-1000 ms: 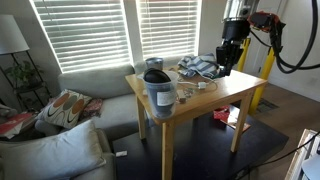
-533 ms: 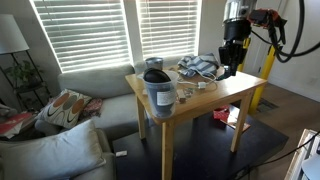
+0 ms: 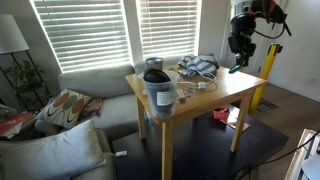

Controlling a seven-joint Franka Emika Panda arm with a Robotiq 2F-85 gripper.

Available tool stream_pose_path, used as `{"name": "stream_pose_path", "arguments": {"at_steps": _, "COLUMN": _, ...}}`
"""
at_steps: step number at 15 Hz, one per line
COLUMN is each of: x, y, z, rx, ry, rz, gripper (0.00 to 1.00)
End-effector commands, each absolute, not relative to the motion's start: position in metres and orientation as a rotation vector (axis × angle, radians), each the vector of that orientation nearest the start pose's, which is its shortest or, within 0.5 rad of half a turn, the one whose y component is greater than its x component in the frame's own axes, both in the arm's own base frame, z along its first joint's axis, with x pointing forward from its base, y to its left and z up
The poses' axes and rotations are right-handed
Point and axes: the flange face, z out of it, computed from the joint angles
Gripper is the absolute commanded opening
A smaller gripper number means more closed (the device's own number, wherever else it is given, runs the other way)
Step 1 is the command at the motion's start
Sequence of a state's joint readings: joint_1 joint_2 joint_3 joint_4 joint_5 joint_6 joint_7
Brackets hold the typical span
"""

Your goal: Pick up the toy car and put it the right way up on the table

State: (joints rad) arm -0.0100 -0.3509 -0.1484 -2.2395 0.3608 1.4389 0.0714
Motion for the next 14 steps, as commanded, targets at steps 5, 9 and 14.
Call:
{"name": "stream_pose_path", "arguments": {"at_steps": 5, "x": 0.415, "y": -0.099, "z": 0.413, "rx": -2.294, "ry": 0.557, "rz": 0.898, "gripper": 0.08}}
{"name": "stream_pose_path", "arguments": {"at_steps": 9, "x": 0.404, "y": -0.140, "z": 0.375, "rx": -2.111, "ry": 0.694, "rz": 1.009, "gripper": 0.08}}
{"name": "stream_pose_path", "arguments": {"at_steps": 14, "x": 0.390, "y": -0.161, "z": 0.349, "rx": -2.010, "ry": 0.782, "rz": 1.034, "gripper": 0.31}}
